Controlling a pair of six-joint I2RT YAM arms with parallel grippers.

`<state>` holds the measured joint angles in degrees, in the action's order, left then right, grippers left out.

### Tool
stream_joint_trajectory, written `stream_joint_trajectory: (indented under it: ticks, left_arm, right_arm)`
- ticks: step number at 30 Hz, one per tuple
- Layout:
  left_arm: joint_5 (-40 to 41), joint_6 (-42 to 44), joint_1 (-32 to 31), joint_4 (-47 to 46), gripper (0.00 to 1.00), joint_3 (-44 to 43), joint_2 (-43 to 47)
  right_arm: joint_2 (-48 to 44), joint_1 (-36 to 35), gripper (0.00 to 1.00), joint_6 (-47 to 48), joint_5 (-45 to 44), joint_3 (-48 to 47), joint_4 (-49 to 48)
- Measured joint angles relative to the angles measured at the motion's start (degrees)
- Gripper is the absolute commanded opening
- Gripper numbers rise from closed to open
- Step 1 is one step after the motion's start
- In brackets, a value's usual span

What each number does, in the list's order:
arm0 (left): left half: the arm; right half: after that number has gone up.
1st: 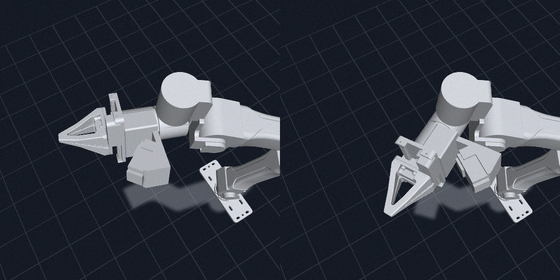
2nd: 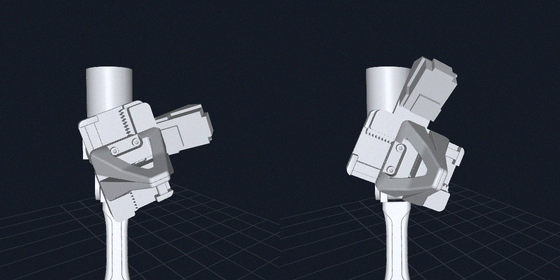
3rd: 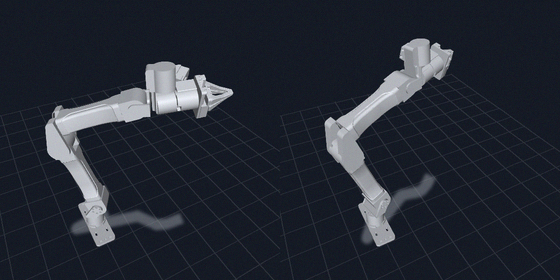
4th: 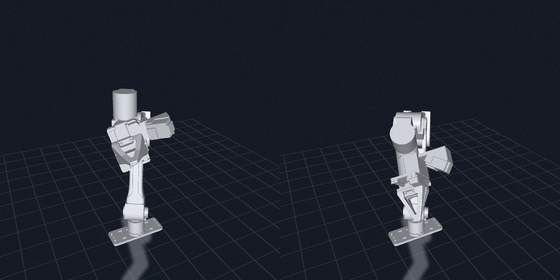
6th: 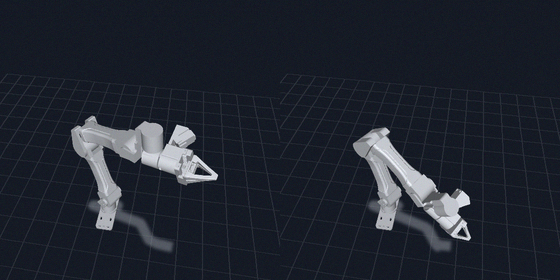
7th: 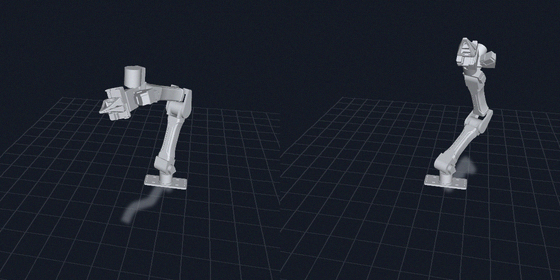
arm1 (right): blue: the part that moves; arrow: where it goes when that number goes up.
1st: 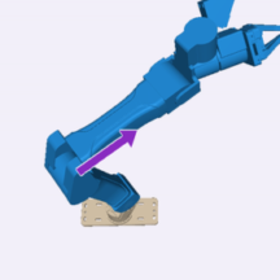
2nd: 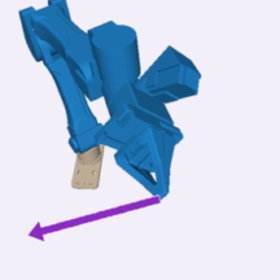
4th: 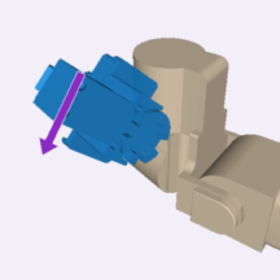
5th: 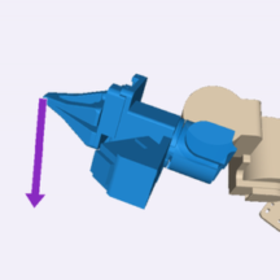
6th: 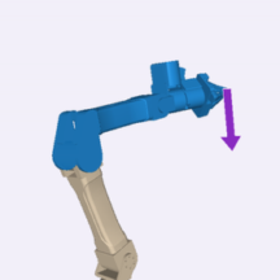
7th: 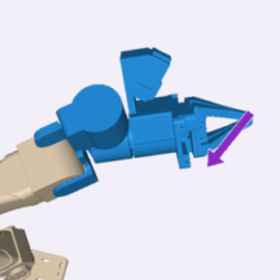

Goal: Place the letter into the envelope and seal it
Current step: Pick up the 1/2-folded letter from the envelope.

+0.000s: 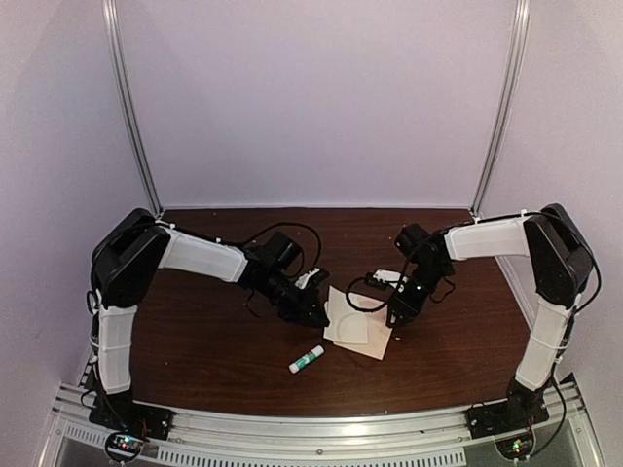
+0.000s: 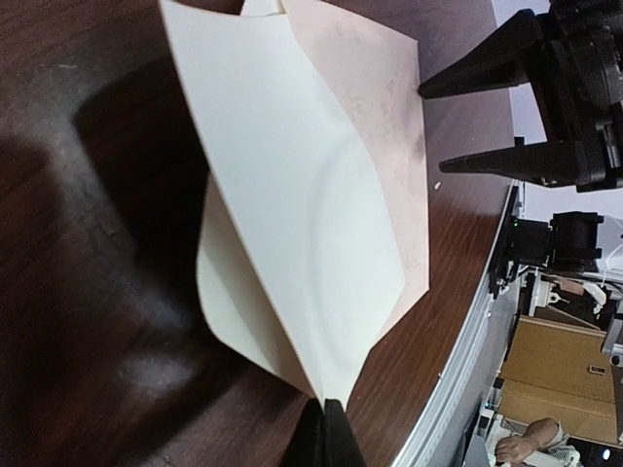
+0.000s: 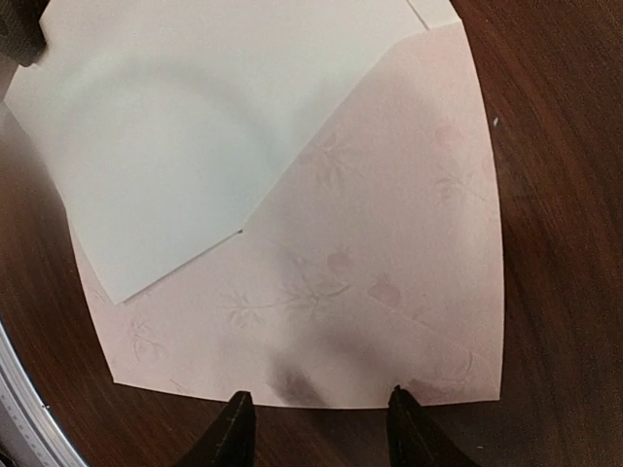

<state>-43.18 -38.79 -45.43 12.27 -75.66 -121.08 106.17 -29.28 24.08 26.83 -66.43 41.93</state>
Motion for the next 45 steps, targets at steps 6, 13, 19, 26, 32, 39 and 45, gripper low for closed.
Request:
stream_joint_trajectory:
  ticks: [6,13,19,26,32,39,45]
  left_arm:
    - [1.3,3.3,2.0,3.5,0.00,-0.9,0.7]
    - [3.6,9.7,4.9,9.7,0.00,-5.7,0.7]
    - [7.4,16.5,5.1,15.8,0.00,-13.0,0.7]
    - [9.1,20.0,5.3,20.0,0.00,-15.1,0.7]
    - [10.0,20.5,6.8,20.8,0.00,-14.8,1.2]
    - [11.7,20.1,11.4,18.0,0.00,-10.8,8.1]
    - [12.3,19.5,12.6,14.4,0.00,-8.2,12.2]
  right_arm:
    - [-0.1,-0.5,0.47,0.5,-2.0,0.3,-3.4]
    - [-0.1,-2.0,0.47,1.7,-5.7,0.3,-5.8]
    - [-0.1,-3.5,0.46,2.3,-8.1,0.4,-6.8]
    - [-0.7,-3.8,0.49,2.3,-10.2,0.5,-6.8]
    - [-4.0,-3.9,0.52,1.1,-9.9,0.2,-7.1]
    - [-0.5,-6.4,0.71,-1.4,-10.9,-6.1,-9.5]
    - [4.1,-8.7,0.79,-5.6,-12.8,-7.2,-11.2]
